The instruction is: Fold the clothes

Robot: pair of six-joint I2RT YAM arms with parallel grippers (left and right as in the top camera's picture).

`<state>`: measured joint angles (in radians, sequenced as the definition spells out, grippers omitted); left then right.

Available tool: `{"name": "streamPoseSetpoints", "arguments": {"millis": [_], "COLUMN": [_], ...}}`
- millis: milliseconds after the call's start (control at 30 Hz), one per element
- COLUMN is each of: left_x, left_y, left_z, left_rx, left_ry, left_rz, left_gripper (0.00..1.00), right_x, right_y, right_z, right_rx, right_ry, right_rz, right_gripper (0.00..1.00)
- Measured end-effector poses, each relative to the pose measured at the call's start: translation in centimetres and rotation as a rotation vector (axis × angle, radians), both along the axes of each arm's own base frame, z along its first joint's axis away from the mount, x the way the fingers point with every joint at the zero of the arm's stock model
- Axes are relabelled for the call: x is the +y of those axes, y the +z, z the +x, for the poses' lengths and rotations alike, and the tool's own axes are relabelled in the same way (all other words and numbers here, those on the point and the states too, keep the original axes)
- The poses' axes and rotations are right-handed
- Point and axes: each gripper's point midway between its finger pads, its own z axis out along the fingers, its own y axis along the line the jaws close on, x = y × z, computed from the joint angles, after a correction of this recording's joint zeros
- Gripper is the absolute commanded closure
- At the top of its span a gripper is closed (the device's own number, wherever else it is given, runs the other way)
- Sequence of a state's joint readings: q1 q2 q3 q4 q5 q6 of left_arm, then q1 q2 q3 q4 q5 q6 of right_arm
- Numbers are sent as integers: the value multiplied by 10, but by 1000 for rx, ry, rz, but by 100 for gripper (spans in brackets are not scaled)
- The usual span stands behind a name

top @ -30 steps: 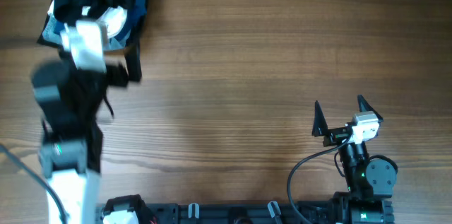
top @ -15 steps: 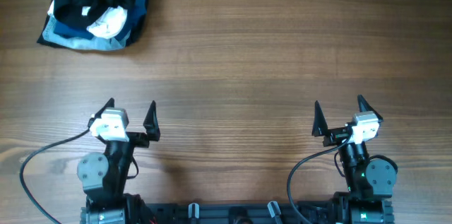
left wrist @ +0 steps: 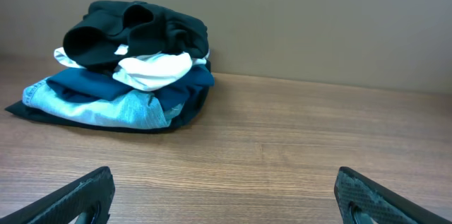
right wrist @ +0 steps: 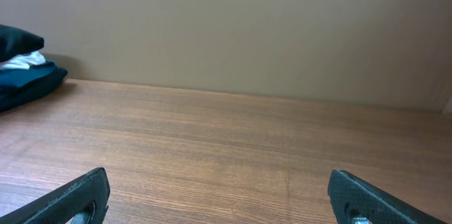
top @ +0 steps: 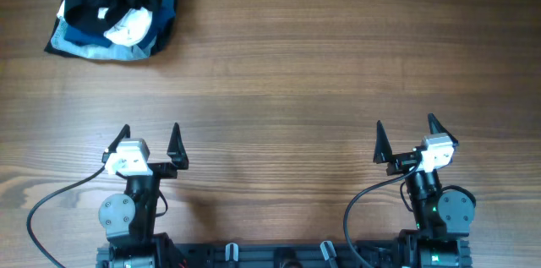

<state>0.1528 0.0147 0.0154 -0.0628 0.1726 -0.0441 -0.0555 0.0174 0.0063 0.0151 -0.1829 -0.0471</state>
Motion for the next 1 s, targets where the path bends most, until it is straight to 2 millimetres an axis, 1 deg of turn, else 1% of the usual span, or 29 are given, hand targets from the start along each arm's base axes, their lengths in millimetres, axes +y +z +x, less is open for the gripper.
{"name": "streamPoseSetpoints", "arguments": {"millis": [1000], "left_x": [2], "left_y": [0], "left_z": [0], "left_rx": [1], "left_ry": [12], "left_rz": [-3], "left_gripper": [0], "right_x": [0], "right_y": [0], "right_z": [0], "right_rx": [0], "right_ry": [0], "right_rz": [0], "right_gripper": [0]}}
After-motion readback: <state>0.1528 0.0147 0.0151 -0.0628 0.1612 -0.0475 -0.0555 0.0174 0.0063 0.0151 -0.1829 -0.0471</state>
